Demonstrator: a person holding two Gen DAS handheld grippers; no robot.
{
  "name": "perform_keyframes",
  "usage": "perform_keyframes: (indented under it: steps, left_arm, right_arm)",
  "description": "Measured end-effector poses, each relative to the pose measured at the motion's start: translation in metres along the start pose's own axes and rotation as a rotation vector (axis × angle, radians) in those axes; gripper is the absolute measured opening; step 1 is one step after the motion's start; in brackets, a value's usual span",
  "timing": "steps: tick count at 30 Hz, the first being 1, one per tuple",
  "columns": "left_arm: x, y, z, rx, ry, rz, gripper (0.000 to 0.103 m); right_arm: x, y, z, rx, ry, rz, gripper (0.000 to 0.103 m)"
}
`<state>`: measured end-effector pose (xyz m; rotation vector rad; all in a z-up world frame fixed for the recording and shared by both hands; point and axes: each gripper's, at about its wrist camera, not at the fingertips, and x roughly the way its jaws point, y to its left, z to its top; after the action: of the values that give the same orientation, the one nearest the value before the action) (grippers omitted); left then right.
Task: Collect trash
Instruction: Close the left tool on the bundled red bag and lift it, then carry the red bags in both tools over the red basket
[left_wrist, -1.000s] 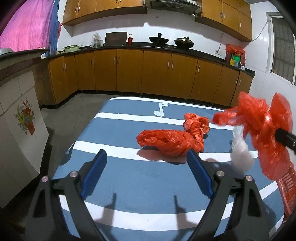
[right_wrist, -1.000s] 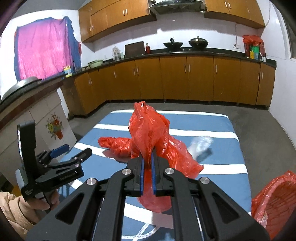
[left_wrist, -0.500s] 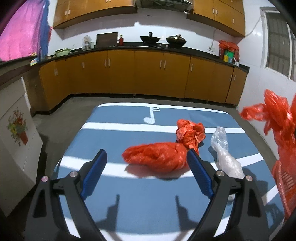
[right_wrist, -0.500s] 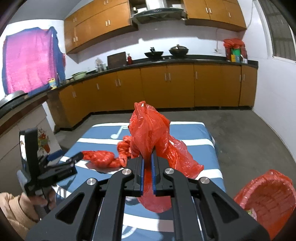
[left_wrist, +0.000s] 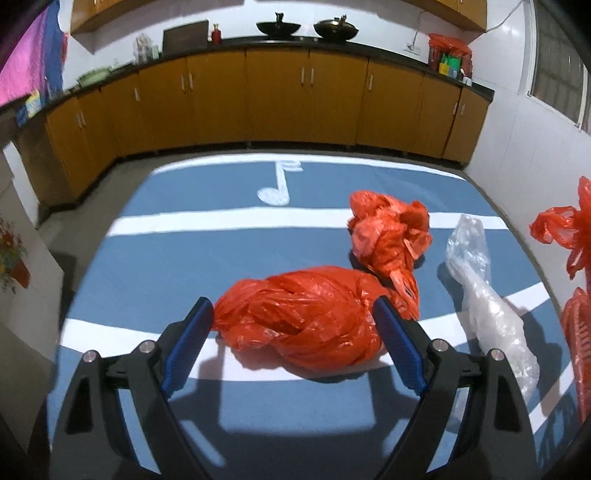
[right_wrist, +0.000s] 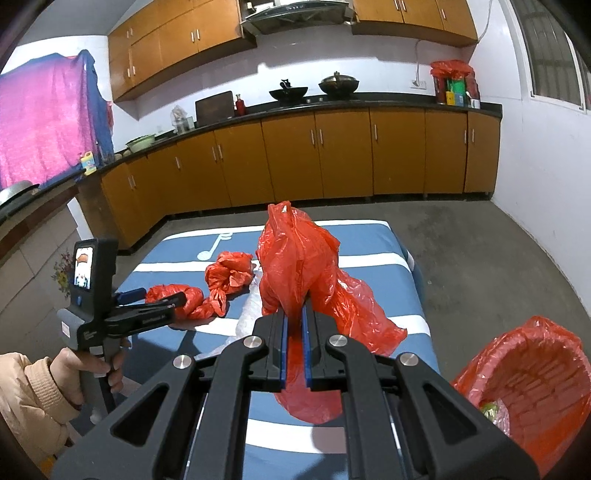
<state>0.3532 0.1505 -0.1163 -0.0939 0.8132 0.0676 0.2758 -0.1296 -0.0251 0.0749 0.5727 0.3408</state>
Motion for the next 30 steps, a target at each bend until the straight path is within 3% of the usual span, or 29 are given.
perform_keyframes:
  steps: [4, 8, 12, 15, 30]
  left_arm:
    - [0.002, -0.002, -0.006, 0.001, 0.012, -0.053, 0.075]
    - [-0.001, -0.002, -0.009, 0.006, 0.003, -0.089, 0.055]
    - [-0.008, -0.005, -0.012, 0.015, -0.012, -0.092, 0.034]
    - [-0.012, -0.005, -0.012, 0.011, -0.018, -0.083, 0.026]
    - [-0.078, -0.018, 0.000, 0.020, -0.125, -0.085, 0.023]
  right_arm:
    - [0.001, 0.001, -0.001, 0.006, 0.007, -0.001, 0.007]
    - [0.000, 0.003, -0.002, 0.005, 0.008, -0.001, 0.007]
    - [-0.001, 0.003, -0.003, 0.007, 0.006, -0.002, 0.007]
    - [-0.005, 0.003, -0.003, 0.008, 0.003, -0.002, 0.007]
    - [-0.036, 0.001, -0.002, 0.006, -0.041, -0.018, 0.007]
